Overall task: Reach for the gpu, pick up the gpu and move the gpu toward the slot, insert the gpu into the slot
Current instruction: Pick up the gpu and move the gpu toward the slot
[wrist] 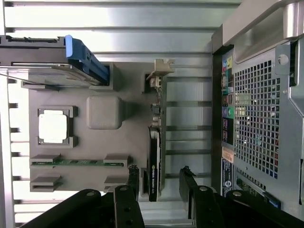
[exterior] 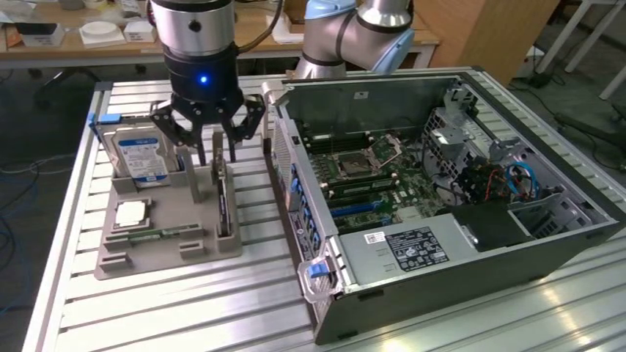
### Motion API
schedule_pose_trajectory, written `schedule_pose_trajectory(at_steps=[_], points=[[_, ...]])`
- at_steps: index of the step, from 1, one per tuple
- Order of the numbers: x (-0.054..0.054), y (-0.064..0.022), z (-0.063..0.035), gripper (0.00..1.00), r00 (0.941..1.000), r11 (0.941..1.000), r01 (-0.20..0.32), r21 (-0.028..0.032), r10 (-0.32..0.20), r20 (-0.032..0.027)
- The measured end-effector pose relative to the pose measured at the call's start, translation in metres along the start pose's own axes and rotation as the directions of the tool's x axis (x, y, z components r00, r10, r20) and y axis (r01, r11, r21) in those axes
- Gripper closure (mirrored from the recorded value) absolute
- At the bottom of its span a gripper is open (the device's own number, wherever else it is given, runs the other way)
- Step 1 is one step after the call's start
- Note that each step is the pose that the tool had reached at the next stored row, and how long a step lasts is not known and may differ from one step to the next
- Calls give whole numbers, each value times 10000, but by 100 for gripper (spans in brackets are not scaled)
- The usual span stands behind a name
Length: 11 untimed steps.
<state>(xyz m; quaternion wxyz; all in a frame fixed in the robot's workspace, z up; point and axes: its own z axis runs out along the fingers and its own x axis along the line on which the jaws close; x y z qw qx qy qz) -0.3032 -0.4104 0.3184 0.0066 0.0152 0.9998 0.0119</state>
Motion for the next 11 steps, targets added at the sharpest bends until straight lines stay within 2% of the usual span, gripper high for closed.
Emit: schedule_pose_trajectory(at_steps=[11], points=[[29,-29,171,53,10000,10000,0,-1,0,0]])
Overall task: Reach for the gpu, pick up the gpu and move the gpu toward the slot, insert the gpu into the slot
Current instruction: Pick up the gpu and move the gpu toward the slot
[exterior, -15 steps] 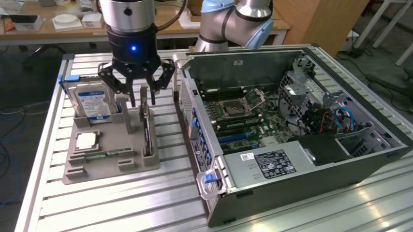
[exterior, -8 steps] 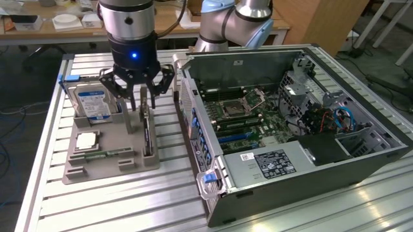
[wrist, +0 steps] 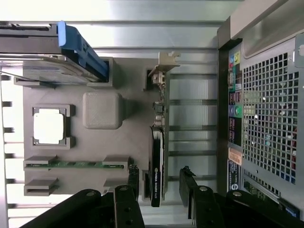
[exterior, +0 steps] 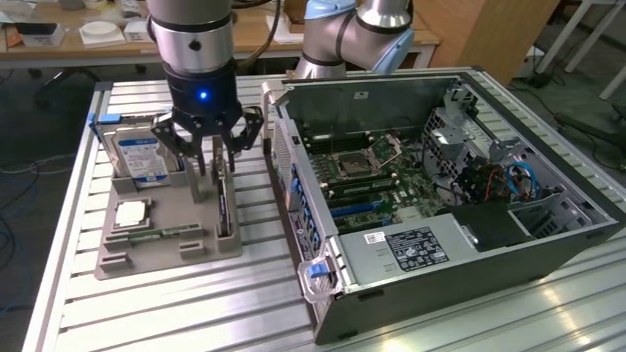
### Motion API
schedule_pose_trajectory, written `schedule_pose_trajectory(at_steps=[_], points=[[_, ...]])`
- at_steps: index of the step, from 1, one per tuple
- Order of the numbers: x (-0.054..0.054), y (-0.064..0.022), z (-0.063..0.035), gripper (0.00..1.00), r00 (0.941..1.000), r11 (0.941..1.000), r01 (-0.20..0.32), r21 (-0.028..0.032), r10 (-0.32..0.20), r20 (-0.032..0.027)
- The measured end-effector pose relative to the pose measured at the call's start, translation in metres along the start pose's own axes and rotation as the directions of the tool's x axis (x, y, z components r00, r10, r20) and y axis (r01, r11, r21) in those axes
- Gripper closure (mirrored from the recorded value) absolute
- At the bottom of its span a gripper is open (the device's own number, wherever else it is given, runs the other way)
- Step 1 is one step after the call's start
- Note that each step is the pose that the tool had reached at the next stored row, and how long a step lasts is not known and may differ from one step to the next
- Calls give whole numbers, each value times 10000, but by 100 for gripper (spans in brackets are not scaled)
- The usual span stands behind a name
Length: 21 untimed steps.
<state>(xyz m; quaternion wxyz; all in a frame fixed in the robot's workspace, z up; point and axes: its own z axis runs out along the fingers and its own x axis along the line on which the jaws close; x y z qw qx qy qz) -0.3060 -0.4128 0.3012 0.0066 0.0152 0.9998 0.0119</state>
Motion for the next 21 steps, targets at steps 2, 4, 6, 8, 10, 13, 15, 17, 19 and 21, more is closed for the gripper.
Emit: schedule_pose_trajectory(at_steps=[2,4,6,8,10,13,15,17,19,21], points=[[3,-6,36,53,10000,10000,0,1,0,-1],[3,-12,67,53,10000,10000,1,1,-1,-1],[4,-17,101,53,10000,10000,0,0,0,0],[5,-22,137,53,10000,10000,0,0,0,0],[7,-26,173,53,10000,10000,0,0,0,0],[17,-31,223,53,10000,10000,-4,1,4,0],[25,-34,251,53,10000,10000,-14,1,14,0],[31,-39,276,53,10000,10000,-26,1,26,0],[32,-43,311,53,10000,10000,-45,1,45,2],[32,-46,348,53,10000,10000,-74,1,74,2]])
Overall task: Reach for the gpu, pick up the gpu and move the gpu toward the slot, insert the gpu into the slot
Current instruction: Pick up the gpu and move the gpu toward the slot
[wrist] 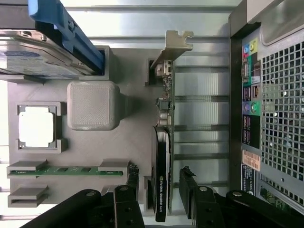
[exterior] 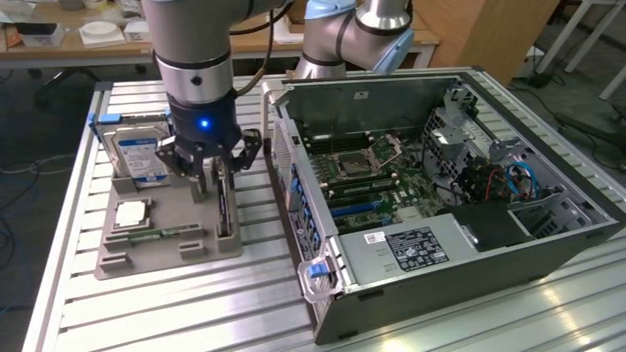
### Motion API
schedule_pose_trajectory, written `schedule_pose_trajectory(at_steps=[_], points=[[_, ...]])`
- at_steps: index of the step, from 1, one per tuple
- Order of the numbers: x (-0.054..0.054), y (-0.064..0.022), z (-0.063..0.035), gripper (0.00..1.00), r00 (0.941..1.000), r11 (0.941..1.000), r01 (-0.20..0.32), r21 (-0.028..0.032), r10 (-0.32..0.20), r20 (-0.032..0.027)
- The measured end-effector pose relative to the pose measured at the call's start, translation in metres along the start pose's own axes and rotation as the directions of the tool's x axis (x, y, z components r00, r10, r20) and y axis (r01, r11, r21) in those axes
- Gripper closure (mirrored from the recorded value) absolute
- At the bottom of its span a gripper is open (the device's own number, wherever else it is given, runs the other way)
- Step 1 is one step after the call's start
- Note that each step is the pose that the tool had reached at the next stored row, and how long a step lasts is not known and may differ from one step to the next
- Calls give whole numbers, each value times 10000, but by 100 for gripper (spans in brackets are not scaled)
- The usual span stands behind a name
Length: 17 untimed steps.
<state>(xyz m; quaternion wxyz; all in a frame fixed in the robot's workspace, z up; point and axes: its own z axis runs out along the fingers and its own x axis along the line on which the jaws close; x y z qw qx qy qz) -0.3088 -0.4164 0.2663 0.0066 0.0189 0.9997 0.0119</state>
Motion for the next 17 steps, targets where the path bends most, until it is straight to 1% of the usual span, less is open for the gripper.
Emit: schedule_pose_trajectory(at_steps=[7,17], points=[[-10,-2,69,53,9980,9980,-628,9,628,13],[-14,-4,177,53,9976,9976,-695,8,695,16]])
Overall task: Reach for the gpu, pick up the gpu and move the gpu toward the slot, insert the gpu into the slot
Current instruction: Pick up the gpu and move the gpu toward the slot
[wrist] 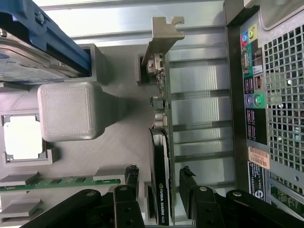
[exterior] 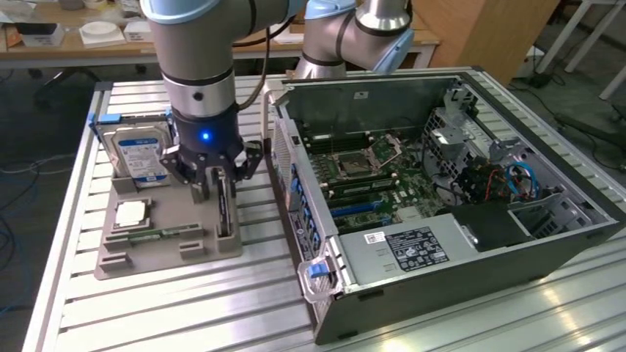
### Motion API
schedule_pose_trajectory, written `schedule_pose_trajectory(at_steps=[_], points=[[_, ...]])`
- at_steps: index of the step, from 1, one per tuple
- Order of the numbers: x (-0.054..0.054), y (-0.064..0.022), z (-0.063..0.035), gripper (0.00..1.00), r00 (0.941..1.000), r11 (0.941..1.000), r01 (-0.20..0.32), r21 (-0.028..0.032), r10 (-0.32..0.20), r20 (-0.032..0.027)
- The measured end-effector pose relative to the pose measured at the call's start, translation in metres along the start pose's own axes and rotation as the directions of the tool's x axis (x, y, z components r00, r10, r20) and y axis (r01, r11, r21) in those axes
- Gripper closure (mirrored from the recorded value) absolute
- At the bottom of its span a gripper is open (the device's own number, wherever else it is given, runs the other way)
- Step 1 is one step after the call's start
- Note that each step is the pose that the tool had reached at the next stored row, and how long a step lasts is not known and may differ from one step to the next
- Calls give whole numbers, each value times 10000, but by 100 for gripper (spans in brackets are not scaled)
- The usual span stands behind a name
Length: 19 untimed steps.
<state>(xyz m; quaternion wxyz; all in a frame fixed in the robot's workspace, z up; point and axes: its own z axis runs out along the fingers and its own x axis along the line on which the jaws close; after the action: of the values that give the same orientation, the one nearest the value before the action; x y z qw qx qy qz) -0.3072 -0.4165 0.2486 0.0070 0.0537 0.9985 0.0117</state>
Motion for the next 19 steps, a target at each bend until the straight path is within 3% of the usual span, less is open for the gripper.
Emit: schedule_pose_trajectory(at_steps=[14,19], points=[[-19,1,57,53,10000,10000,-78,-11,78,1],[-15,44,70,53,10000,10000,-78,-11,78,1]])
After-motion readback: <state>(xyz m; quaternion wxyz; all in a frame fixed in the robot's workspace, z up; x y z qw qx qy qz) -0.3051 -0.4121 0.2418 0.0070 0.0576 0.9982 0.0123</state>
